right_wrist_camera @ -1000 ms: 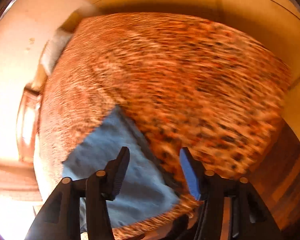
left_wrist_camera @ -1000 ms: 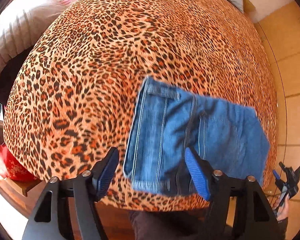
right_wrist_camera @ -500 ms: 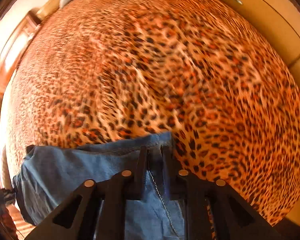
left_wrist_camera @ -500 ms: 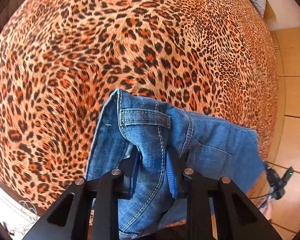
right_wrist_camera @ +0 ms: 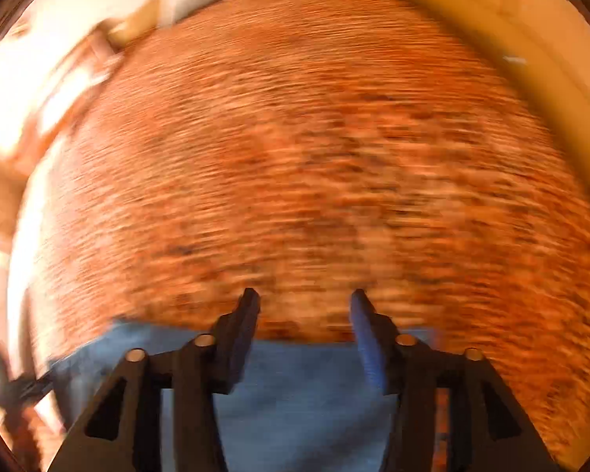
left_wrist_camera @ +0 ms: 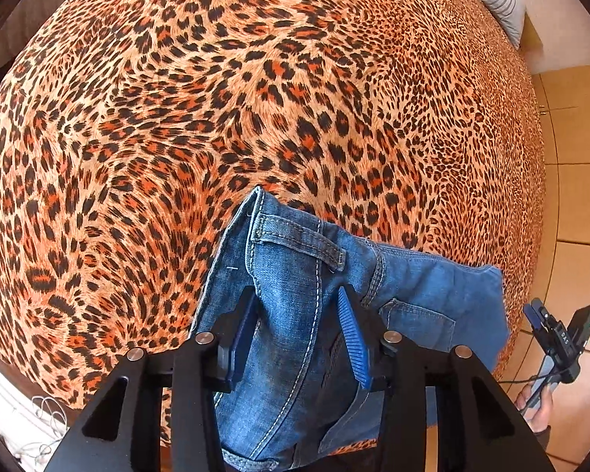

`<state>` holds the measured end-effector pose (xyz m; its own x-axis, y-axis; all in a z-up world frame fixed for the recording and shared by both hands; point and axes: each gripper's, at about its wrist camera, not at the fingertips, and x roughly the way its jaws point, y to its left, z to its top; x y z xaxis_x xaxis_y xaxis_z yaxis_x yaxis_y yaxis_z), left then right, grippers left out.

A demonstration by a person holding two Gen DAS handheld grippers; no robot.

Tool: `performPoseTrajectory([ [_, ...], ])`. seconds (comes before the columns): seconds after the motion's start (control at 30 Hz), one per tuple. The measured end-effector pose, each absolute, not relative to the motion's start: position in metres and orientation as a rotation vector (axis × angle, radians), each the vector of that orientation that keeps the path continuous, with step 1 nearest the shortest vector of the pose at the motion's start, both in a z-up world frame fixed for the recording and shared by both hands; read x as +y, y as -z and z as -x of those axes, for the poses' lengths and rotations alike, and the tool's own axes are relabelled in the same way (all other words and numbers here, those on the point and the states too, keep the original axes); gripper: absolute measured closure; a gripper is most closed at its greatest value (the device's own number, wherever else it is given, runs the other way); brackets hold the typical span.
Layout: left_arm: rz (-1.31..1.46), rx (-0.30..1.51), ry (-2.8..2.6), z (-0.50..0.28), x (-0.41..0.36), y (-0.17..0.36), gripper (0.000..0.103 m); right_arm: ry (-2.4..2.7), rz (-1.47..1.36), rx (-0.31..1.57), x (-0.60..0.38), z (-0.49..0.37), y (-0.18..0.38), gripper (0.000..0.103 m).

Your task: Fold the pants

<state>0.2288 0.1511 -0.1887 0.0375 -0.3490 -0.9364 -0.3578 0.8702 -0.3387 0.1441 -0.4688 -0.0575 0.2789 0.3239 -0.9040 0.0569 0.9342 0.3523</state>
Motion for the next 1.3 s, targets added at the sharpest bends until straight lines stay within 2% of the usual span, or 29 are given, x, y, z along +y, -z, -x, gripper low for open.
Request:
performPoseTrajectory([
  [0.13, 0.580, 1.579, -0.003, -0.223, 0.145, 0.192, 0.057, -0.446, -0.172, 1.346, -0.361, -0.157, 0.067, 0.042],
  [0.23, 0.557, 1.584, -0.014, -0.225, 0.143, 0.199, 0.057, -0.459, 0.094, 1.383, -0.305, -0.161, 0.087, 0.042],
  [0.27, 0.534, 1.584, -0.023, -0.226, 0.139, 0.202, 0.059, -0.446, 0.202, 1.395, -0.292, -0.161, 0.095, 0.042],
  [0.3, 0.497, 1.581, -0.040, -0.228, 0.134, 0.206, 0.062, -0.462, 0.275, 1.405, -0.285, -0.156, 0.101, 0.052],
  [0.33, 0.450, 1.567, -0.056, -0.230, 0.131, 0.204, 0.071, -0.487, 0.328, 1.403, -0.280, -0.149, 0.104, 0.093],
  [0.37, 0.409, 1.558, -0.064, -0.232, 0.127, 0.203, 0.074, -0.486, 0.370, 1.385, -0.275, -0.147, 0.102, 0.098],
  [0.47, 0.273, 1.589, -0.127, -0.242, 0.114, 0.213, 0.077, -0.427, 0.318, 1.423, -0.276, -0.160, 0.112, 0.098],
  [0.53, 0.325, 1.576, -0.107, -0.240, 0.120, 0.204, 0.077, -0.390, 0.259, 1.433, -0.278, -0.168, 0.116, 0.095],
  [0.57, 0.362, 1.555, -0.090, -0.236, 0.127, 0.195, 0.074, -0.363, 0.232, 1.417, -0.276, -0.171, 0.114, 0.093],
  [0.6, 0.416, 1.532, -0.066, -0.230, 0.137, 0.185, 0.071, -0.341, 0.193, 1.412, -0.280, -0.174, 0.109, 0.085],
  [0.67, 0.489, 1.491, -0.086, -0.213, 0.157, 0.171, 0.059, -0.325, 0.072, 1.389, -0.287, -0.183, 0.094, 0.076],
  [0.7, 0.516, 1.467, -0.101, -0.201, 0.167, 0.164, 0.054, -0.328, 0.023, 1.368, -0.289, -0.182, 0.085, 0.068],
  [0.73, 0.546, 1.449, -0.103, -0.188, 0.175, 0.160, 0.044, -0.364, -0.032, 1.359, -0.286, -0.182, 0.077, 0.064],
  [0.77, 0.575, 1.444, -0.110, -0.176, 0.180, 0.158, 0.040, -0.403, -0.058, 1.353, -0.281, -0.181, 0.071, 0.059],
  [0.9, 0.829, 1.499, -0.069, -0.116, 0.185, 0.177, 0.038, -0.657, 0.003, 1.351, -0.207, -0.159, 0.051, 0.039],
  [1.07, 1.042, 1.520, -0.028, -0.073, 0.176, 0.206, 0.039, -0.889, 0.209, 1.383, -0.105, -0.095, 0.053, 0.037],
  [1.23, 1.249, 1.441, -0.041, -0.070, 0.182, 0.226, 0.038, -0.926, 0.353, 1.425, -0.033, -0.092, 0.088, 0.035],
  [1.3, 1.290, 1.410, -0.054, -0.074, 0.184, 0.233, 0.042, -0.914, 0.399, 1.450, -0.015, -0.092, 0.100, 0.032],
])
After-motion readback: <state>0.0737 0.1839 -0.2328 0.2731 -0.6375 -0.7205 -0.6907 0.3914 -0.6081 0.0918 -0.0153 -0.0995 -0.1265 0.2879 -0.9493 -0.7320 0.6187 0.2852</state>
